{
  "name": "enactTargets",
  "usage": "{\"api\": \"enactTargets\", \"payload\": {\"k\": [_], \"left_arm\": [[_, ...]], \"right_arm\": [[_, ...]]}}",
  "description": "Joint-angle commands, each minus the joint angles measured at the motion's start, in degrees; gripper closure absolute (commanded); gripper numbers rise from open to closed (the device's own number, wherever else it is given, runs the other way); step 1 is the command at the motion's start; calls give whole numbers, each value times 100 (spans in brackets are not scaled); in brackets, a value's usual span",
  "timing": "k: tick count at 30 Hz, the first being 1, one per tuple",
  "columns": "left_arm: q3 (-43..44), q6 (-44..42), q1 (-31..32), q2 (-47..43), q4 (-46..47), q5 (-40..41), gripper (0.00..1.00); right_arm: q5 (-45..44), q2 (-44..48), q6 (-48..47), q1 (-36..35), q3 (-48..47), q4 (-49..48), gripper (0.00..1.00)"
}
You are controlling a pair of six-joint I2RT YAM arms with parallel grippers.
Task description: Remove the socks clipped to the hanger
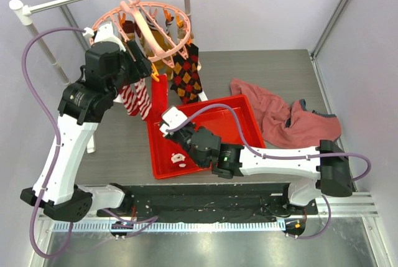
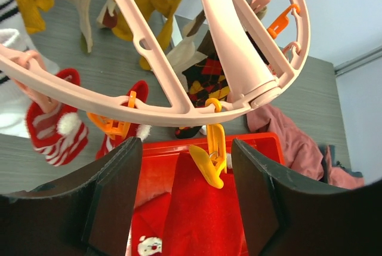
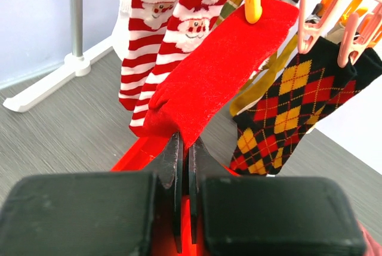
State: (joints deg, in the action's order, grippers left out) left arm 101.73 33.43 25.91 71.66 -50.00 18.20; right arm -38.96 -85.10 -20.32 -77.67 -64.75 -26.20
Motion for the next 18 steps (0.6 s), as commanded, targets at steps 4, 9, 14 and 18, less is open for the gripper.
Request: {"api": "enactTargets", "payload": {"k": [4,9,14,18], "left_arm": [[857,-381,405,419,-888,597,36],[962,-425,695,594,-1047,983,36],[1437,-539,898,920,-1398,1476,36],[1569,-601,942,1140,-1539,1669,36]], "right_arm": [[-112,-94,-113,-38,-336,-149,99],[-94,-156,-139,-64,-372,-123,99],[-94,-200,-139,-82,-372,-123,99],[-94,-226,-157,-117,-398,-123,99]]}}
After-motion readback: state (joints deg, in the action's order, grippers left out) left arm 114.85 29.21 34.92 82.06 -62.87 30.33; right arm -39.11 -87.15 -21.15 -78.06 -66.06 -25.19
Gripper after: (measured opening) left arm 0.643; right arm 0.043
